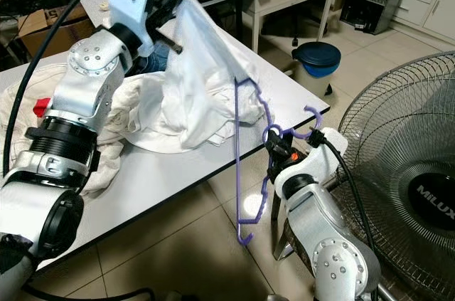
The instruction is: Hang hanger
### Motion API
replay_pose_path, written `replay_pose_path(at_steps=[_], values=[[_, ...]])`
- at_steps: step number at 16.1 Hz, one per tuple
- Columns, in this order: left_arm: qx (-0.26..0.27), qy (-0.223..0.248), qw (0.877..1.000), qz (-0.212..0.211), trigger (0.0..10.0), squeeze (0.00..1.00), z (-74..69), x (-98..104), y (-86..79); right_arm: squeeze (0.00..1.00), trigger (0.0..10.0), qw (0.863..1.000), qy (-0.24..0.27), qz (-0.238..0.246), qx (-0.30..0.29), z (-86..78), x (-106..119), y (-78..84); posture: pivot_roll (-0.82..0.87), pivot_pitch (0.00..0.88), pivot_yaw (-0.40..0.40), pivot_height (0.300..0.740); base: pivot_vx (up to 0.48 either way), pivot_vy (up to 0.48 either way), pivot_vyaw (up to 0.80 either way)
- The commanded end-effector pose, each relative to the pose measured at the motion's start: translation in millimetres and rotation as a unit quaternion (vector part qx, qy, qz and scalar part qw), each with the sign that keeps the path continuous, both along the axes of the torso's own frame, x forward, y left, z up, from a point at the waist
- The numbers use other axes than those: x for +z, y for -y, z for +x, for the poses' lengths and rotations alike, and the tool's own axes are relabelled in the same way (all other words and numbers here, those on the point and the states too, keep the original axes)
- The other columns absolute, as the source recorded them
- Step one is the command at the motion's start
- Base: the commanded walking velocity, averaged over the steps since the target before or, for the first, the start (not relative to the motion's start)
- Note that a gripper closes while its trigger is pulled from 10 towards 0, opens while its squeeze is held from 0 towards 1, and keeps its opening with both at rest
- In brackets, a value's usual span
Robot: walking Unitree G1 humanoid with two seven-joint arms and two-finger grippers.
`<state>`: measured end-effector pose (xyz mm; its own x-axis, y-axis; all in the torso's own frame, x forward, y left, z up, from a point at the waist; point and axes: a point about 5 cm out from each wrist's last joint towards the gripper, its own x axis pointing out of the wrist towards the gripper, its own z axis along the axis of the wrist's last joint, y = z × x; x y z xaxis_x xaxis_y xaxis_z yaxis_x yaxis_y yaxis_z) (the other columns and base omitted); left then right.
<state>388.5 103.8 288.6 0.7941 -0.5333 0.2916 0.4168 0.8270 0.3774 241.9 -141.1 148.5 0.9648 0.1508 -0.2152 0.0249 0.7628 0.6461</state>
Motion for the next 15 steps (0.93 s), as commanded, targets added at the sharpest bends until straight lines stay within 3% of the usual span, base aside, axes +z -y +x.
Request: replay_pose_path(at_steps=[1, 3, 6, 8, 9, 11, 12, 14, 15], values=[[-0.022, 0.025, 0.999, 0.006, 0.0, 0.0, -3.0, 13.6, 4.9, 0.0, 10.0, 0.999, 0.011, 0.038, -0.001, 3.4, 6.3, -8.2, -0.17, 0.0, 0.128, 0.74, 0.0, 0.0, 0.0], [-0.108, -0.021, 0.99, 0.082, 0.0, 0.0, -10.7, -15.5, 16.2, 0.0, 10.0, 0.993, 0.071, 0.089, 0.0, 11.2, 30.0, -7.9, -0.18, 0.0, 0.136, 0.74, 0.0, 0.0, 0.0], [-0.195, -0.048, 0.969, 0.143, 0.0, 0.0, -26.0, -35.6, 26.4, 0.0, 10.0, 0.99, 0.065, 0.127, -0.003, 22.1, 31.4, -7.5, -0.18, 0.0, 0.139, 0.74, 0.0, 0.0, 0.0], [-0.191, -0.036, 0.972, 0.133, 0.0, 0.0, -26.5, -30.0, 27.6, 0.0, 10.0, 0.991, 0.055, 0.119, 0.038, 24.0, 31.4, -16.7, -0.18, 0.0, 0.139, 0.74, 0.0, 0.0, 0.0], [-0.197, -0.03, 0.975, 0.1, 0.0, 0.0, -26.5, -18.2, 27.5, 0.0, 10.0, 0.992, 0.035, 0.114, 0.044, 23.9, 25.1, -20.1, -0.18, 0.0, 0.139, 0.74, 0.0, 0.0, 0.0], [-0.21, -0.034, 0.973, 0.094, 0.0, 0.0, -28.4, -15.4, 26.4, 0.0, 10.0, 0.992, 0.03, 0.119, 0.032, 24.7, 22.8, -17.4, -0.18, 0.0, 0.14, 0.74, 0.0, 0.0, 0.0], [-0.233, -0.052, 0.964, 0.119, 0.0, 0.0, -32.2, -20.5, 22.7, 0.0, 10.0, 0.989, 0.044, 0.14, 0.012, 27.6, 26.9, -12.0, -0.18, 0.0, 0.142, 0.74, 0.0, 0.0, 0.0], [-0.262, -0.131, 0.925, 0.244, 0.0, 0.0, -39.2, -60.4, 7.6, 0.0, 10.0, 0.978, 0.092, 0.187, -0.019, 36.0, 45.5, 0.5, -0.18, 0.0, 0.144, 0.74, 0.0, 0.0, 0.0], [-0.254, -0.144, 0.918, 0.269, 0.0, 0.0, -39.0, -71.3, 2.8, 0.0, 10.0, 0.971, 0.108, 0.212, -0.024, 39.2, 51.6, 4.4, -0.19, 0.0, 0.154, 0.74, 0.0, 0.0, 0.0]])
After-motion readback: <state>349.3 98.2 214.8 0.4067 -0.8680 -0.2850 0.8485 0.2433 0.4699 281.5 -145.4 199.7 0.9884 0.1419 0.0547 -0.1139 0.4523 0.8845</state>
